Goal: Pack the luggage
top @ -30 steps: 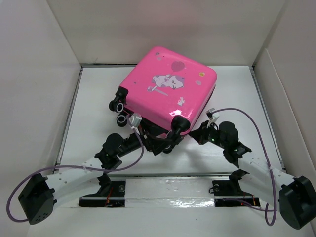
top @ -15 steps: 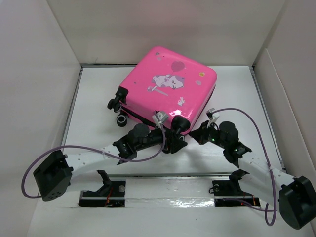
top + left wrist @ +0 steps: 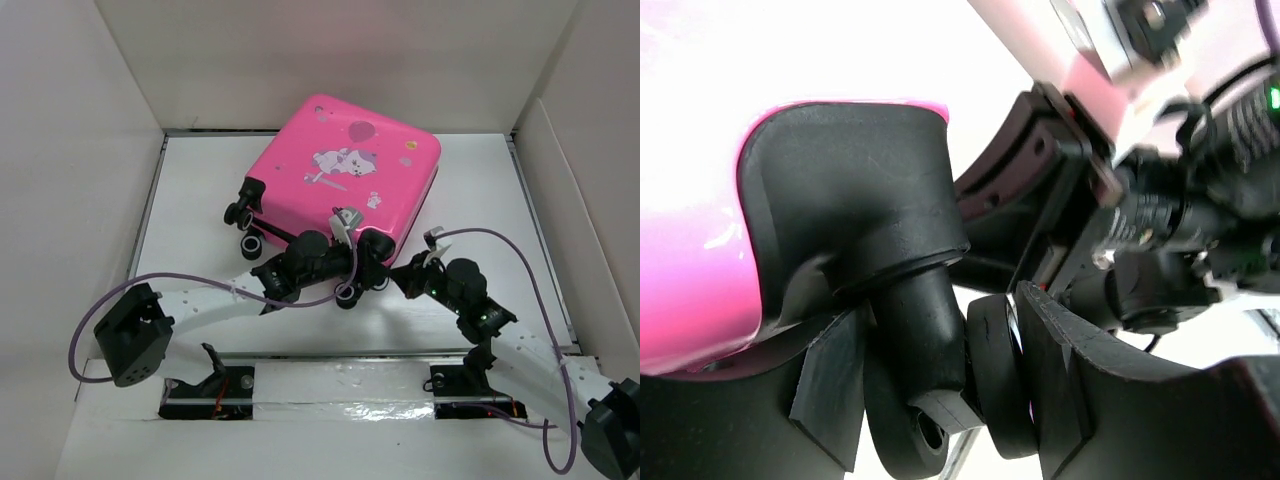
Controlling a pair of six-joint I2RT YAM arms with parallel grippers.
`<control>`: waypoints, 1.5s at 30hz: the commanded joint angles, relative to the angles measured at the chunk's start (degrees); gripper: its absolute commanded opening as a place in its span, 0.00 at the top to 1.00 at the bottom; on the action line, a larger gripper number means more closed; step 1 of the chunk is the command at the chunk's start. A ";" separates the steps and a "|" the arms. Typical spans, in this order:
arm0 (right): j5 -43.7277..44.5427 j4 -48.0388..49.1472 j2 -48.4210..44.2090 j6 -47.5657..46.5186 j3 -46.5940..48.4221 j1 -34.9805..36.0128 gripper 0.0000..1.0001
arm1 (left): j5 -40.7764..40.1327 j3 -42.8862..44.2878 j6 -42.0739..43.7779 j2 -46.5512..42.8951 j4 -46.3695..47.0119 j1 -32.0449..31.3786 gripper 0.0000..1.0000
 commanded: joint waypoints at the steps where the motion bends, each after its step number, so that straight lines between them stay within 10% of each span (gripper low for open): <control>1: -2.61 5.77 -4.22 2.95 0.05 5.29 1.00 | 0.73 7.81 1.58 2.19 13.36 4.51 1.00; 13: 3.56 3.12 -7.83 4.88 -1.70 12.60 1.00 | 4.78 14.42 0.78 3.69 10.91 9.18 1.00; 30: 20.50 48.81 23.36 12.45 0.58 19.19 1.00 | 21.48 24.88 -8.01 11.43 11.18 3.56 1.00; 35: 19.64 45.87 17.33 12.62 -3.20 16.56 1.00 | 12.84 16.73 -1.00 4.59 0.91 4.34 0.21; 45: 16.74 19.06 -5.45 7.70 -4.88 14.09 1.00 | -21.71 4.39 -0.89 -18.52 -23.06 16.38 0.01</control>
